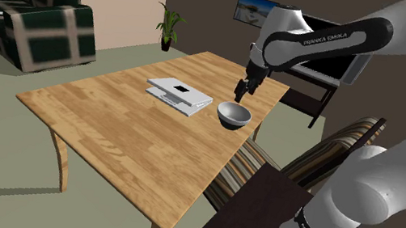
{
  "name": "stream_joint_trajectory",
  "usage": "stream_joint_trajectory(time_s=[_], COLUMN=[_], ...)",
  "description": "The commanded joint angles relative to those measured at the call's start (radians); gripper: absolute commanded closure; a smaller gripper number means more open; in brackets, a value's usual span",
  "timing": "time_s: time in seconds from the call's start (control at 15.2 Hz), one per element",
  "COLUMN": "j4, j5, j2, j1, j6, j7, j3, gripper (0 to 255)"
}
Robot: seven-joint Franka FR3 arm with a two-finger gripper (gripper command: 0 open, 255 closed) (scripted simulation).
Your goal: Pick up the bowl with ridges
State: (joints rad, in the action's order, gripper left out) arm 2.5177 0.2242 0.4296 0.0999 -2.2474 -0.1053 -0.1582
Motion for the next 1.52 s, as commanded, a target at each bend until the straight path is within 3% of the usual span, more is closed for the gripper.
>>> stream_joint_trajectory(time_s=[0.0,0.46,0.99,1.45], j4=[-0.004,-0.077,-0.240,-0.259], j5=[0.008,0.006,-0.071,-0.089], j2=[-0.074,-0.343,-0.665,-0.767], j1=[0.004,0.026,0.070,0.086], j6=[-0.073,-0.277,-0.445,-0.528], j7=[-0.001,-0.053,-0.149,-0.156], j3=[-0.011,-0.068,-0.087,-0.077], gripper=[0,0,0,0])
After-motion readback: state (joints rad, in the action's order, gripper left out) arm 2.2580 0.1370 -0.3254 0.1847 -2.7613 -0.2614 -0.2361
